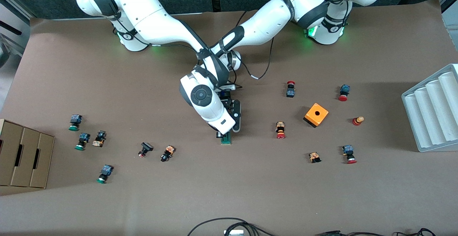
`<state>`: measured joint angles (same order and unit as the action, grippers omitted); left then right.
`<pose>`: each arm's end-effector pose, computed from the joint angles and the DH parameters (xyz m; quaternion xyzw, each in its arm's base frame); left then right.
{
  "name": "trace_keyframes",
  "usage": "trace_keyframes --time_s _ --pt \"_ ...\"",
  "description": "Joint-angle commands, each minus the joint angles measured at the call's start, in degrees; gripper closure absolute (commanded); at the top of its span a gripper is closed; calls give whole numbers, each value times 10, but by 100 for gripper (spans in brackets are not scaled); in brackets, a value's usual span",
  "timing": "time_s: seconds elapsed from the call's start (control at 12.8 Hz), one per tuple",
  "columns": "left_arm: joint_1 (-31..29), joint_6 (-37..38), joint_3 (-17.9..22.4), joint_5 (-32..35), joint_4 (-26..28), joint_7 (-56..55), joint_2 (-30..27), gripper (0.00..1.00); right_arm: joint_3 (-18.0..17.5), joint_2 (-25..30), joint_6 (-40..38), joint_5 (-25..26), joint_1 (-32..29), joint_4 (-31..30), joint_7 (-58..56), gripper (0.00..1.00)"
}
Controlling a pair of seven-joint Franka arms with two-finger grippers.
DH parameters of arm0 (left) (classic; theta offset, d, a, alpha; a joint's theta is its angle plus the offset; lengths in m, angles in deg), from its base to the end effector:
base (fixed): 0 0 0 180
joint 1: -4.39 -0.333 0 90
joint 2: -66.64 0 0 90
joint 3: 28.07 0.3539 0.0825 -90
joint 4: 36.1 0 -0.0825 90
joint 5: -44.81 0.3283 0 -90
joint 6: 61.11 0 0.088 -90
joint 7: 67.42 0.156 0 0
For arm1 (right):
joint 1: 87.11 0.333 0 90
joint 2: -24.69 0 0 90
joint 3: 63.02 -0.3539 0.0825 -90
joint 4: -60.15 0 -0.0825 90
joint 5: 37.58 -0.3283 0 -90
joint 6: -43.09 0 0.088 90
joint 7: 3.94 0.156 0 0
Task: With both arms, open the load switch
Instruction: 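Press the handle blades fully into the contacts with the right gripper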
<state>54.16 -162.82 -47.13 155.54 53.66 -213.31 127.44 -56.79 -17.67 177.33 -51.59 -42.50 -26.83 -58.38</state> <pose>0.4036 -0.5595 0.0984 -0.7914 -0.0515 -0.6087 0.0253 0.5383 0.4596 0.2493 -0.7336 -0.6757 -0.0533 0.0484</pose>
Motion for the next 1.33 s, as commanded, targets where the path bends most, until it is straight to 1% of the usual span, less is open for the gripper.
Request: trace_keyframes --time_s 0.0,0.7,1.25 --pt "9 6 5 2 -2 -7 9 24 3 18 -4 6 8 -24 1 63" --pt "9 7 5 2 -2 -7 9 24 3 13 -2 22 7 -26 3 63" --pt "9 7 5 2 -2 -8 9 24 -1 34 -5 23 7 -43 3 63"
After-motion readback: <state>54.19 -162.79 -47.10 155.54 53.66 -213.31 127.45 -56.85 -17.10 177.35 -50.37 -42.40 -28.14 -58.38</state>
